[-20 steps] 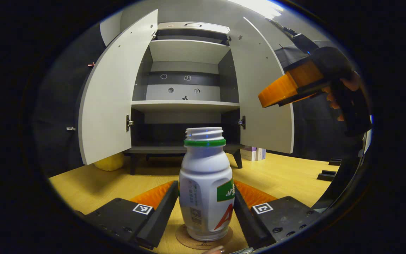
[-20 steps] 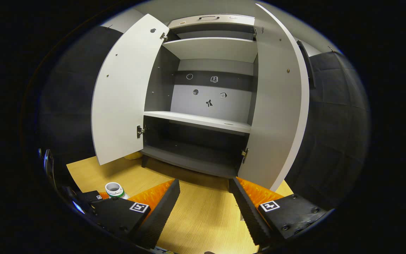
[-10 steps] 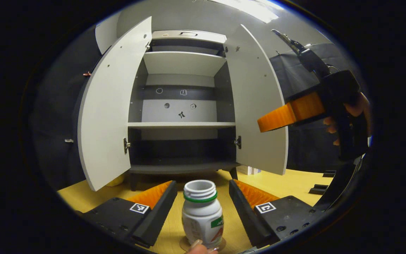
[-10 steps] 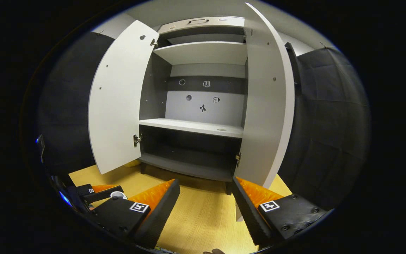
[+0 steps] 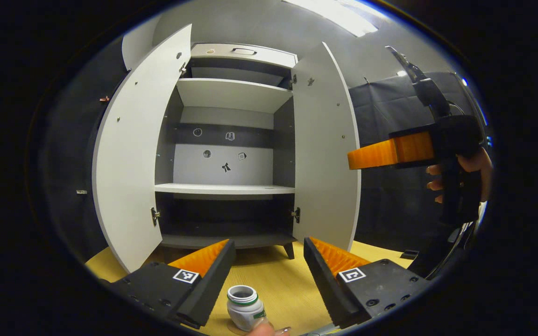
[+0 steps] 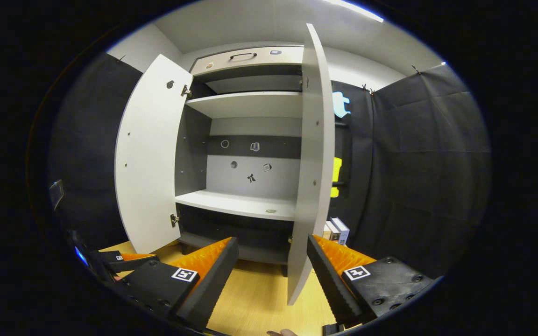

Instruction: Grasp the bottle in the cabinet with the left hand and place it on the coaster, then close the right door with the right hand and the left door with the left hand.

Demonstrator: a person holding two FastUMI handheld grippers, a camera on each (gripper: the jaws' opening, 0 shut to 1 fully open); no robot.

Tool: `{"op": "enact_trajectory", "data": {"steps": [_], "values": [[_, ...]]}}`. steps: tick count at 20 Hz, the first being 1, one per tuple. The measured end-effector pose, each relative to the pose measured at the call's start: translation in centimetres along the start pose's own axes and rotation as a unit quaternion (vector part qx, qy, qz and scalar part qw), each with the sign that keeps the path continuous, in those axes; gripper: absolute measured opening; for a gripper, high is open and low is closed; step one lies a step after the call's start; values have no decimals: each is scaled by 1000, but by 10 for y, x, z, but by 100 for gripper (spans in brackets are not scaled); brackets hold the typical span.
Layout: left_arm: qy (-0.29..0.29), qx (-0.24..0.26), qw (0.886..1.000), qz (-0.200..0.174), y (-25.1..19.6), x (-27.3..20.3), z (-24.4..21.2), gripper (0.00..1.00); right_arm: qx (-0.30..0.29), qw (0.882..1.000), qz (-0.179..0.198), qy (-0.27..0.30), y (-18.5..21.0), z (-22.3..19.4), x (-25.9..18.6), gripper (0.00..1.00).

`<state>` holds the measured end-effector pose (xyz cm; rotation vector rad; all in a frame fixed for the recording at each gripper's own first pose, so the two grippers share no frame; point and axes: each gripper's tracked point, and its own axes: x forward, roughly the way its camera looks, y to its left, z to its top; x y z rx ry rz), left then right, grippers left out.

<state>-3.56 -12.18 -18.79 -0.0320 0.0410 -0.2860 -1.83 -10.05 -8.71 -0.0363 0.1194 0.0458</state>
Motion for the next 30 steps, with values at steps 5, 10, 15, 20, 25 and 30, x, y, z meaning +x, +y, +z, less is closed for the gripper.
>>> {"op": "enact_trajectory", "data": {"steps": [5,10,15,20,25,30], "values": [[16,-22,999,-21,10,-18,48,93,9,994,-107,-30,-65,48,-12,98],[9,15,1000,-16,45,-29,92,95,60,982,-168,-56,-111,74,-6,98],[14,11,1000,2,57,-23,110,94,30,986,-156,-56,-125,79,27,99],[-2,7,999,48,68,-3,135,95,12,992,-105,-62,-118,88,60,98],[3,6,997,83,68,16,136,95,45,997,-21,-51,-93,84,72,94],[16,25,994,108,75,22,132,94,57,996,63,-42,-40,82,86,95]]}}
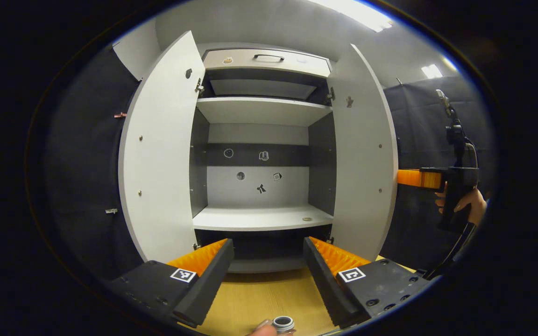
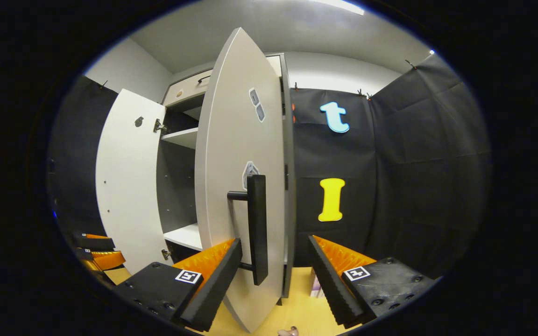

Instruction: Grasp the bottle in the cabinet with the left hand and place it on the coaster, then close the right door with the right hand and the left door with the left hand.

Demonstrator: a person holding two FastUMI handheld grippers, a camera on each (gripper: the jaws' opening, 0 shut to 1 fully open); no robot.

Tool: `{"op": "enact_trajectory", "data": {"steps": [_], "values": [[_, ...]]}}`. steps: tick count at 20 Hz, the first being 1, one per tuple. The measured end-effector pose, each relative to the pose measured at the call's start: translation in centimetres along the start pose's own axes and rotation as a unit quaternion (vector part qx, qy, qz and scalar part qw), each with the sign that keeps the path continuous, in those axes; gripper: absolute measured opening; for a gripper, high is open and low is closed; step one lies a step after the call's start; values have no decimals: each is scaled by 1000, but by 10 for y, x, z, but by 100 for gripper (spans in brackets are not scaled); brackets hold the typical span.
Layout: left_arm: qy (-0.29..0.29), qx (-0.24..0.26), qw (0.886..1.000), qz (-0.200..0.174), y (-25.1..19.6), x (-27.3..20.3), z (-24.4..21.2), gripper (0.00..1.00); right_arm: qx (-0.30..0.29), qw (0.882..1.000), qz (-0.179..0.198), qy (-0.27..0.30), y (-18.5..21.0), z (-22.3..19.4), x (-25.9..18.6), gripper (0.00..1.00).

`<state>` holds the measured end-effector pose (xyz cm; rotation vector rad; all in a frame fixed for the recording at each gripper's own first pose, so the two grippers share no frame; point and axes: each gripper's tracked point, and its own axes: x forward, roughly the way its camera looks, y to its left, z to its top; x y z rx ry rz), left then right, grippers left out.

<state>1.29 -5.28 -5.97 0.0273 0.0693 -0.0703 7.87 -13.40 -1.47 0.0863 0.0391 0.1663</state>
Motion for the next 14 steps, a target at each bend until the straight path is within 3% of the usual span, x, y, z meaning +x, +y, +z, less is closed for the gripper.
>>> {"op": "enact_trajectory", "data": {"steps": [6,11,14], "values": [[-2,-14,1000,-17,25,7,5,94,-12,999,33,-2,59,-10,36,95],[-12,-25,1000,5,78,0,13,95,-31,999,27,-1,105,-31,97,95],[-19,-26,999,25,108,-9,17,95,-45,999,4,-10,122,-32,124,95]]}}
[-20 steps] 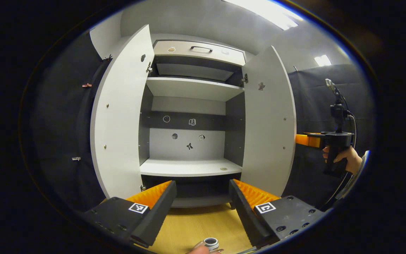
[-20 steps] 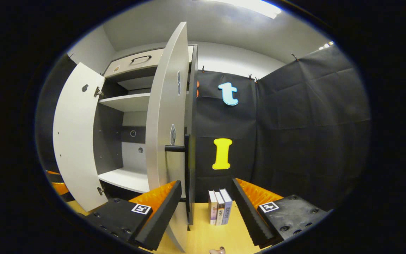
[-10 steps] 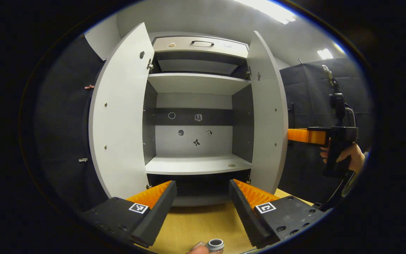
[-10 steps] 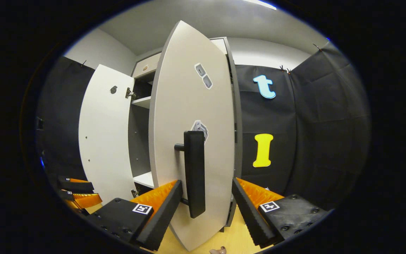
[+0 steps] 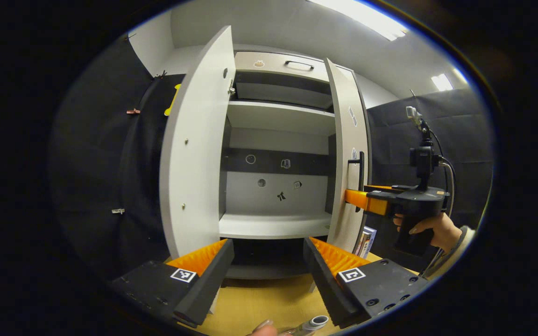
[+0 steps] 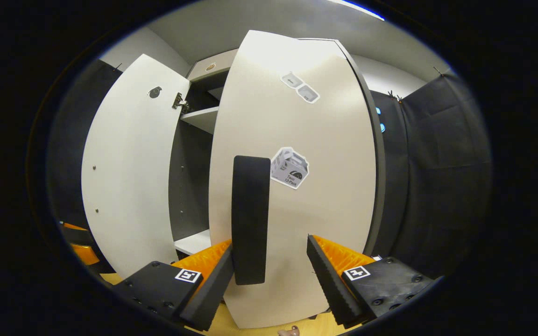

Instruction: Grasp the bottle in the cabinet with the left hand and place it on the coaster, then close the right door with the right hand and the left door with the left hand.

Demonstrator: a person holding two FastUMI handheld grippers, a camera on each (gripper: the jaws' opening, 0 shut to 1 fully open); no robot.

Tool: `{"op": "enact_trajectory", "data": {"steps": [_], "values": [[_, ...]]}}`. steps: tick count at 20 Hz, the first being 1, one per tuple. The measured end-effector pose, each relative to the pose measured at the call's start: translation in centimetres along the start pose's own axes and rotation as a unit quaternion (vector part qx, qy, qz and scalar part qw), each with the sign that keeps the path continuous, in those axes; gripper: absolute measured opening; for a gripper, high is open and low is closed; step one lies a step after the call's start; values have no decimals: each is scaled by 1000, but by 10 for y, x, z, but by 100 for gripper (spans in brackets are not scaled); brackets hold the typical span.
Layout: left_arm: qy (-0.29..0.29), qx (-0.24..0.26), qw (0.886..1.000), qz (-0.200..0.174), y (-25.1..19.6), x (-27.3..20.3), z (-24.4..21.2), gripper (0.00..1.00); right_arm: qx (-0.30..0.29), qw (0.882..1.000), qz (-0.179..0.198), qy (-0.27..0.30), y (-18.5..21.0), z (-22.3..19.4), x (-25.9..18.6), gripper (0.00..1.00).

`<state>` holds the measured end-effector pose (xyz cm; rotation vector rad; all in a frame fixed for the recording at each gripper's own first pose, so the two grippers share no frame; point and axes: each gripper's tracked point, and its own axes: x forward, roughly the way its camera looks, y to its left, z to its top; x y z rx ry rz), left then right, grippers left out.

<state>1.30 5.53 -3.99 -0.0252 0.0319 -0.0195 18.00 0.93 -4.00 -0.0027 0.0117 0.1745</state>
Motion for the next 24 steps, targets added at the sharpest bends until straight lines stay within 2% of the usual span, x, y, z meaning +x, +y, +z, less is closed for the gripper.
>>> {"op": "enact_trajectory", "data": {"steps": [11,15,18,20,24], "values": [[-1,15,997,80,87,-34,-2,95,-6,997,-69,-16,14,-6,65,95],[1,19,994,112,107,-52,-4,95,-5,996,-84,-16,12,-10,74,94],[1,16,991,133,128,-59,-3,95,7,996,-88,-8,11,-13,77,95],[-2,13,990,138,147,-55,2,95,16,997,-77,0,19,-15,71,95],[-29,3,991,127,175,-29,30,94,4,998,-53,-11,39,-15,32,96]]}}
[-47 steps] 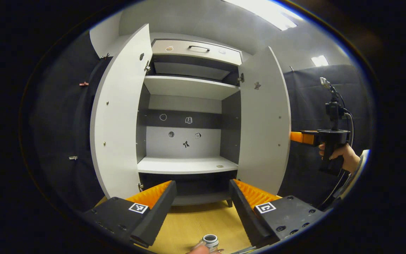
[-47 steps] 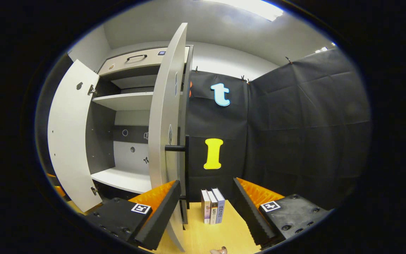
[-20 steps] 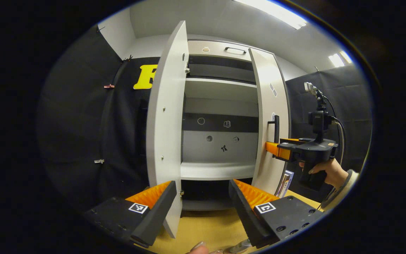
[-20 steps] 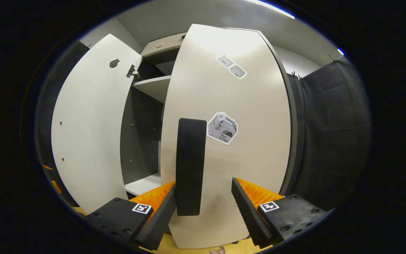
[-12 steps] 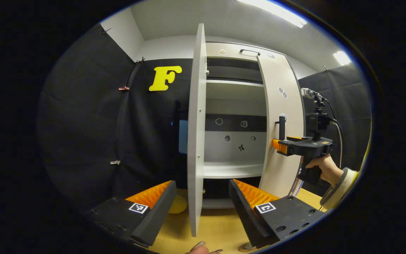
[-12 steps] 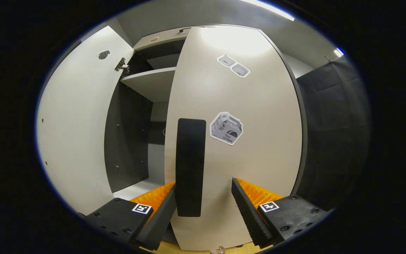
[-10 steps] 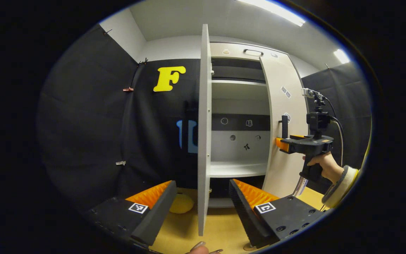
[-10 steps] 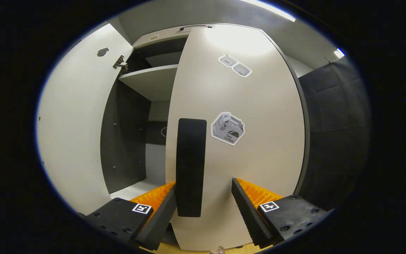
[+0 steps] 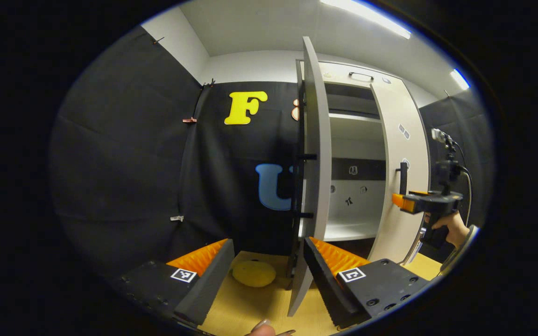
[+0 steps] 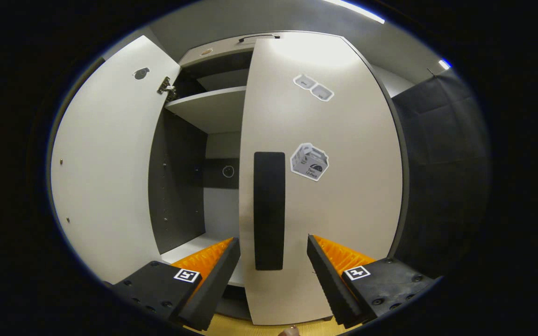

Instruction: Grasp the bottle in the cabinet with the left hand and place it on the coaster, then close the right door with the right hand and the left door with the left hand.

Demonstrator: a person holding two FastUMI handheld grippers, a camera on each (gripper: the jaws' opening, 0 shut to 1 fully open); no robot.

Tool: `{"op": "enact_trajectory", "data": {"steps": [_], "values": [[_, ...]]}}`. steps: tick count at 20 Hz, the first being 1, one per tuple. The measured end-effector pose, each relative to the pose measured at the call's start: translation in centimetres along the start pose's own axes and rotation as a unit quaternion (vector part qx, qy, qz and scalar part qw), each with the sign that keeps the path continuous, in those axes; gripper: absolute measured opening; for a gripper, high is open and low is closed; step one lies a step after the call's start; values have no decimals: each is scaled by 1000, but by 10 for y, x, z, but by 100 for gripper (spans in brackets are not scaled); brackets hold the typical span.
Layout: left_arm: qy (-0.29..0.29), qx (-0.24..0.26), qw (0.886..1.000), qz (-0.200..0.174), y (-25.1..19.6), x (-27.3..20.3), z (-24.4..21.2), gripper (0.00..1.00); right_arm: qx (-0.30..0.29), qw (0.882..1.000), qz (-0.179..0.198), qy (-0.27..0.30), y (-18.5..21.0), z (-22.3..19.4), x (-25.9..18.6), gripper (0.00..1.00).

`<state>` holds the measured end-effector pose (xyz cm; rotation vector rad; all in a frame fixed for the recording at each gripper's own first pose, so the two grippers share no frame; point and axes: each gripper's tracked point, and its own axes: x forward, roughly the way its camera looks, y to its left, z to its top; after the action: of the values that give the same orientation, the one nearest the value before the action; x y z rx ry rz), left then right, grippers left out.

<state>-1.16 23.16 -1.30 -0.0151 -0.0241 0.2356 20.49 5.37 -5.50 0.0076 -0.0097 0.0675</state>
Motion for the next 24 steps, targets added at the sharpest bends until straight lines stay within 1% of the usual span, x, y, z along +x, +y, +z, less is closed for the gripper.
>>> {"op": "enact_trajectory", "data": {"steps": [3,5,6,8,9,10,13,17,19,21,24], "values": [[-18,9,999,-28,-2,24,19,94,-24,1000,5,-2,5,3,-24,96],[-23,12,998,-55,-12,43,26,94,-29,1000,-2,3,3,4,-35,97],[-23,10,997,-67,-16,48,27,94,-27,1000,-9,3,-2,5,-41,97],[-23,7,997,-74,-18,53,30,94,-20,999,-33,3,-16,8,-51,97],[-23,10,997,-78,-19,52,29,92,-19,999,-46,4,-24,8,-55,97],[-22,12,996,-83,-22,52,29,93,-20,998,-56,6,-31,8,-59,97],[-18,16,994,-108,-42,51,29,93,-22,997,-76,12,-44,7,-67,97],[-11,-4,989,-147,-83,53,25,93,-22,997,-77,11,-55,12,-74,98],[-12,-2,988,-154,-100,54,26,93,-36,996,-82,4,-67,17,-73,97],[-17,-2,988,-154,-115,58,28,93,-41,996,-81,3,-77,19,-73,97],[-15,-18,986,-164,-146,69,26,93,-38,996,-76,1,-93,22,-73,98]]}}
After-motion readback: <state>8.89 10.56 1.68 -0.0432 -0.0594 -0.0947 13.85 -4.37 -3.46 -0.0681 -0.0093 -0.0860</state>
